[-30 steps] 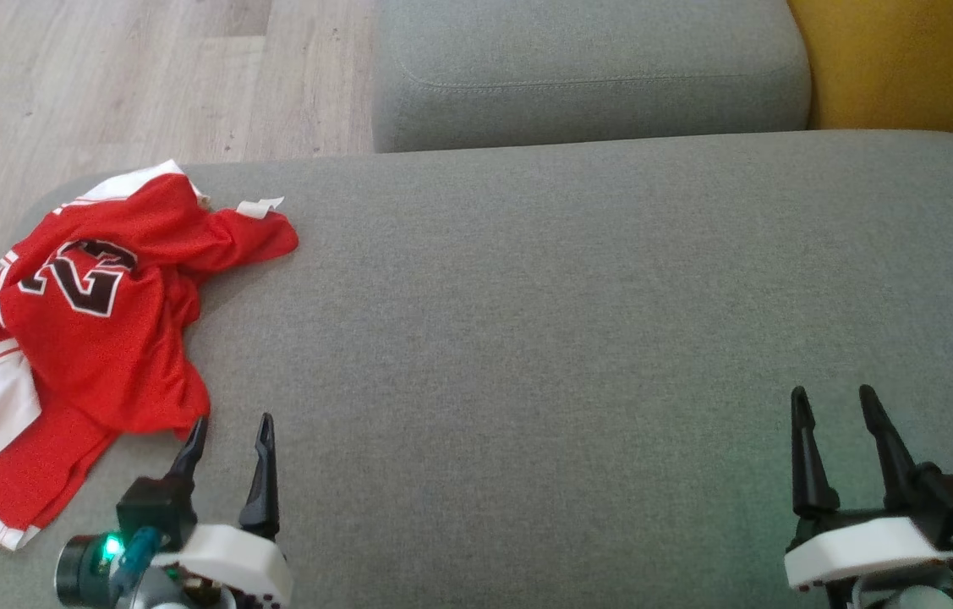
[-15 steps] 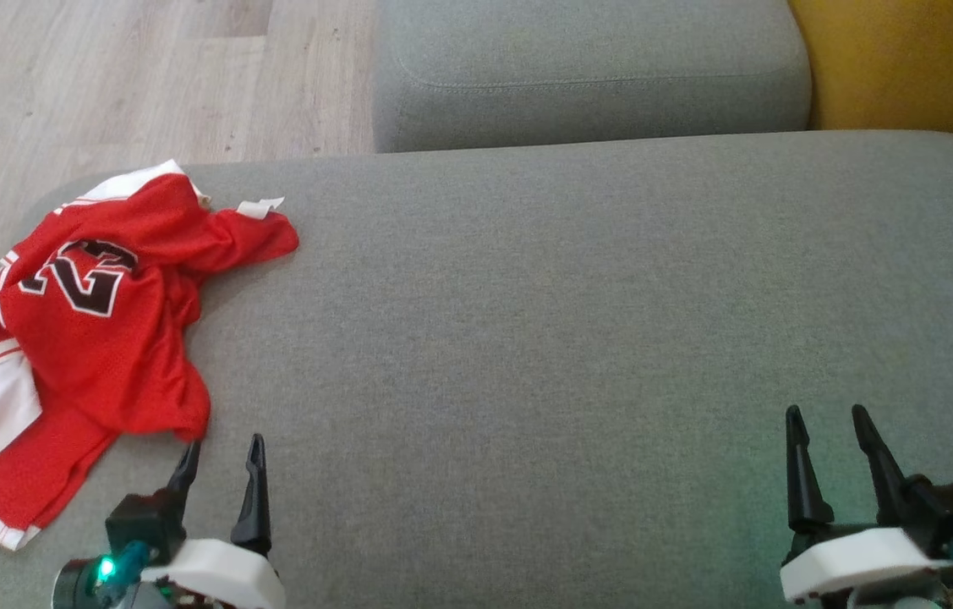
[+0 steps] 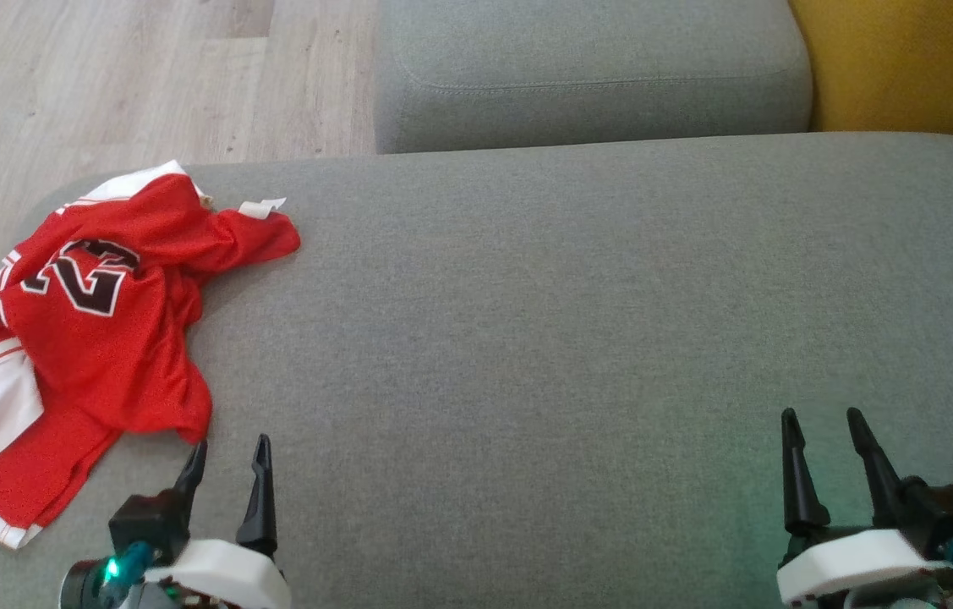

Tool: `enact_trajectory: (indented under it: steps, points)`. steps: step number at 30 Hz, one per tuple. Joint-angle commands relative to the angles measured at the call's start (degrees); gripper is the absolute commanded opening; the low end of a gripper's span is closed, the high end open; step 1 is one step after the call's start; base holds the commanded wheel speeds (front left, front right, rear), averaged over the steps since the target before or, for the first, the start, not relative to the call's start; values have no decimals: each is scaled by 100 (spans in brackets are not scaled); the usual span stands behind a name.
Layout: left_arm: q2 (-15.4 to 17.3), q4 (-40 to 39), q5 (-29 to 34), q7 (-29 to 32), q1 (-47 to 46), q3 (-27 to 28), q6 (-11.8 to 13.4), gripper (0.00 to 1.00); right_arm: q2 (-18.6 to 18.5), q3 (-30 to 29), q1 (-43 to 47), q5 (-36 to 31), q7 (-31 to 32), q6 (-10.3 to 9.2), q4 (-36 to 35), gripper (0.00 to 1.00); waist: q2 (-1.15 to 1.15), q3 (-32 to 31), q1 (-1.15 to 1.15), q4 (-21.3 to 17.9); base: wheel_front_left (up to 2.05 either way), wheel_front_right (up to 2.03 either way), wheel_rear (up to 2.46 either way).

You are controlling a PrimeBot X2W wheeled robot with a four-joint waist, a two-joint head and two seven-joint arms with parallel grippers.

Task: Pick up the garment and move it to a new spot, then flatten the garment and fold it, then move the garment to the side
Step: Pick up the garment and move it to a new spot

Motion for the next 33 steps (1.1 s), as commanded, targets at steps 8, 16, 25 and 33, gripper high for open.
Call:
enact_trajectory:
  steps: [8, 16, 25, 33]
  points:
    - [9, -214, 28, -71, -335, 231, -59, 100, -116, 291, -68, 63, -63, 44, -203, 100, 0, -40, 0, 483, 0, 0, 0]
    - [38, -257, 10, -71, -318, 281, -84, 100, -79, 609, -89, 142, -63, 44, -224, 100, 0, -142, 0, 1732, 0, 0, 0]
    - [42, -355, -231, -71, -365, 453, -132, 100, -47, 1217, -418, 188, -63, 44, -238, 100, 0, 23, 0, 1962, 0, 0, 0]
    - [159, -455, -784, 284, -1574, 627, -376, 100, -384, 1411, -738, 80, -63, 44, -679, 100, 0, 1112, 0, 1637, 0, 0, 0]
